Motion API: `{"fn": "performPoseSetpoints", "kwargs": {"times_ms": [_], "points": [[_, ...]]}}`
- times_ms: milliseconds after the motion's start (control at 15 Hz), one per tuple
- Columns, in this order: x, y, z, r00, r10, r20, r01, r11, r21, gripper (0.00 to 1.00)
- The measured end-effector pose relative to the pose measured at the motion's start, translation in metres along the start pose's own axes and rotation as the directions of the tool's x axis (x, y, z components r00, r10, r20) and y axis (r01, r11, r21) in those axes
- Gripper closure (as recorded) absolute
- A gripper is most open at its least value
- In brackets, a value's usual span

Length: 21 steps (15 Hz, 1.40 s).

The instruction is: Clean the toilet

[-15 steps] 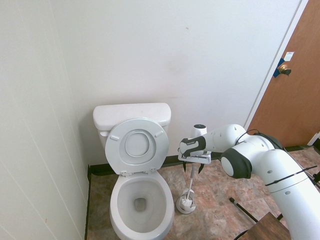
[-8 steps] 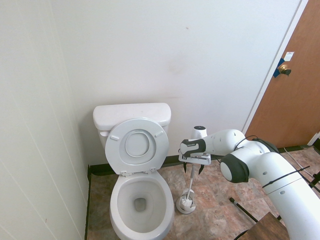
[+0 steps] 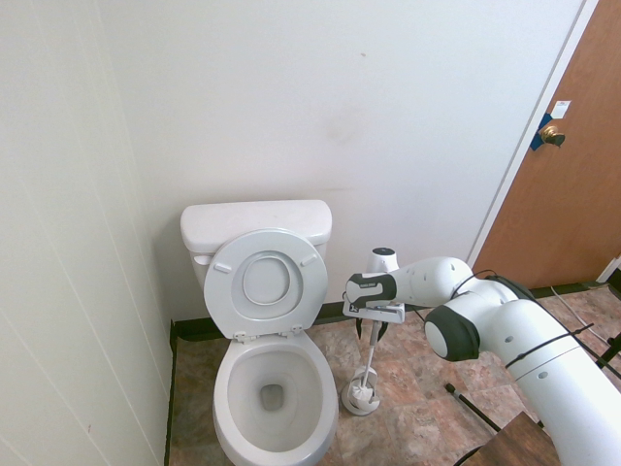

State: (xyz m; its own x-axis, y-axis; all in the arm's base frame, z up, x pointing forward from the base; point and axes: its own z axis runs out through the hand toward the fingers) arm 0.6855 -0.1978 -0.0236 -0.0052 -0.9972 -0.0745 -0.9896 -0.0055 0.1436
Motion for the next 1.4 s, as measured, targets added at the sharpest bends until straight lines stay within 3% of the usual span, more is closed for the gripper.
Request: {"fn": "performPoseSetpoints", "kwargs": {"times_ms": [733, 1400], "points": [[0.007, 0.000, -0.002, 1.000, 0.002, -0.004, -0.002, 1.000, -0.004, 1.00], [-0.016, 0.047, -0.004, 0.990, -0.127, -0.061, 0.129, 0.991, 0.034, 1.00]]}}
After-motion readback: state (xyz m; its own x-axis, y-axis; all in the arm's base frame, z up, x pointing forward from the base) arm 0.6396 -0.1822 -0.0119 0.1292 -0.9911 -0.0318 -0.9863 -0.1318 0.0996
